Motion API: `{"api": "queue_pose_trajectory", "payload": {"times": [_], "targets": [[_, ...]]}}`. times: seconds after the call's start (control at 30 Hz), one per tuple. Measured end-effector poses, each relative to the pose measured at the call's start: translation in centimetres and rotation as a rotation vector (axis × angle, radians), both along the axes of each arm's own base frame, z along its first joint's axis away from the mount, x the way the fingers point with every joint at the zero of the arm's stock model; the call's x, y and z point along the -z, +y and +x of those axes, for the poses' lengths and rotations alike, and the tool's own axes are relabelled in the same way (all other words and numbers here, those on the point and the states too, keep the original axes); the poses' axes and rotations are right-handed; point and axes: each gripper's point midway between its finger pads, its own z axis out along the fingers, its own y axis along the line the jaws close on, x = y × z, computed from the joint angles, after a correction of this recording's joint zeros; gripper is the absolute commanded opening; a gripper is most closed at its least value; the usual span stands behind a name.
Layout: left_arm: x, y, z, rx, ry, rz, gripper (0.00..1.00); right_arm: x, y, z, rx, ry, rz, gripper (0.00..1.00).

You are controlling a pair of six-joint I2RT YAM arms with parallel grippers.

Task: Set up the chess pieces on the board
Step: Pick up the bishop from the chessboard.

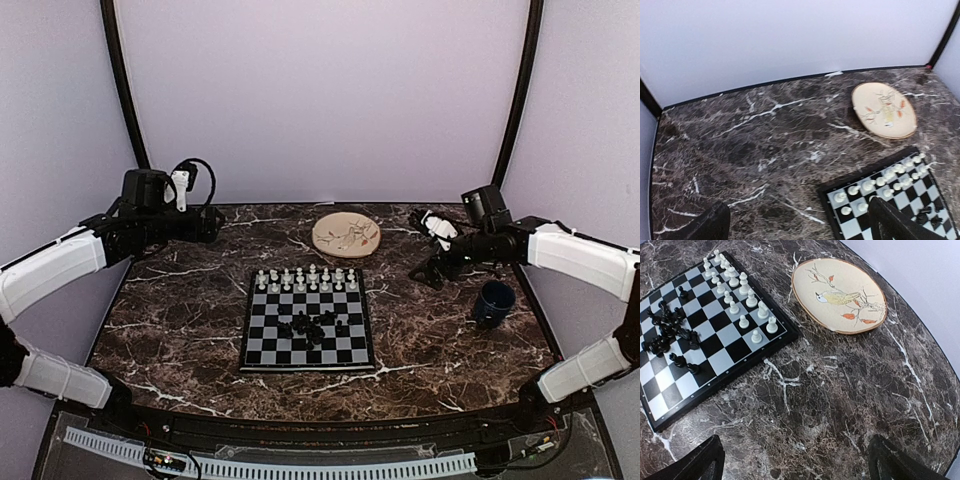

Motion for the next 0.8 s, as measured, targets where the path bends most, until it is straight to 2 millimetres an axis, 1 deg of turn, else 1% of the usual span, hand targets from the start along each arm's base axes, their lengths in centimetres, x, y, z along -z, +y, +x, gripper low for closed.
{"api": "queue_pose_trajectory", "payload": {"times": [0.03,0.07,0.1,0.17,0.2,0.23,0.27,0.33,0.43,0.47,0.53,0.6,0.63,0.67,0.7,0.8], "targets": [[0.7,0.5,0.6,-0.036,0.010,0.022,0.97,0.6,-0.2,0.0,0.009,0.002,-0.009,1.00],[1.7,0.8,1.2,-0.063,0.029,0.049,0.92,1.2,-0.4,0.0,0.018,0.004,-0.009,1.00],[2.8,1.0,2.0,-0.084,0.055,0.076,0.83,1.8,-0.7,0.0,0.027,0.009,-0.004,1.00],[5.0,0.5,3.3,-0.075,0.115,0.105,0.63,2.5,-1.2,-0.2,0.043,0.035,0.009,1.00],[5.9,0.0,3.5,-0.051,0.142,0.108,0.59,2.6,-1.6,0.0,0.055,0.043,0.017,1.00],[6.8,-0.9,3.4,0.000,0.173,0.107,0.56,2.4,-1.9,0.3,0.067,0.035,0.024,1.00],[7.2,-1.6,3.1,0.040,0.191,0.099,0.55,2.0,-2.2,0.7,0.078,0.017,0.028,1.00],[7.5,-3.3,2.0,0.140,0.216,0.076,0.52,1.2,-2.8,1.3,0.101,-0.026,0.017,1.00],[6.4,-5.9,0.4,0.275,0.210,0.027,0.45,-0.1,-3.5,2.0,0.132,-0.090,0.007,1.00],[6.2,-6.7,-0.2,0.310,0.210,0.016,0.42,-0.6,-3.6,2.2,0.141,-0.107,0.020,1.00],[5.7,-8.8,-1.5,0.389,0.225,-0.002,0.41,-1.4,-4.0,2.6,0.161,-0.120,0.063,1.00],[5.7,-11.1,-3.1,0.471,0.254,-0.011,0.38,-1.8,-4.5,2.9,0.176,-0.104,0.115,1.00],[5.9,-12.3,-3.9,0.510,0.268,-0.010,0.37,-1.8,-4.7,2.9,0.179,-0.089,0.138,0.99],[6.3,-13.0,-4.6,0.535,0.286,-0.006,0.37,-1.7,-4.7,2.9,0.178,-0.075,0.155,0.97],[7.0,-14.0,-5.6,0.568,0.311,0.005,0.37,-1.7,-4.6,2.8,0.171,-0.062,0.170,0.93],[9.3,-15.7,-8.2,0.635,0.397,0.050,0.35,-2.2,-3.8,2.0,0.139,-0.020,0.202,0.81]]}}
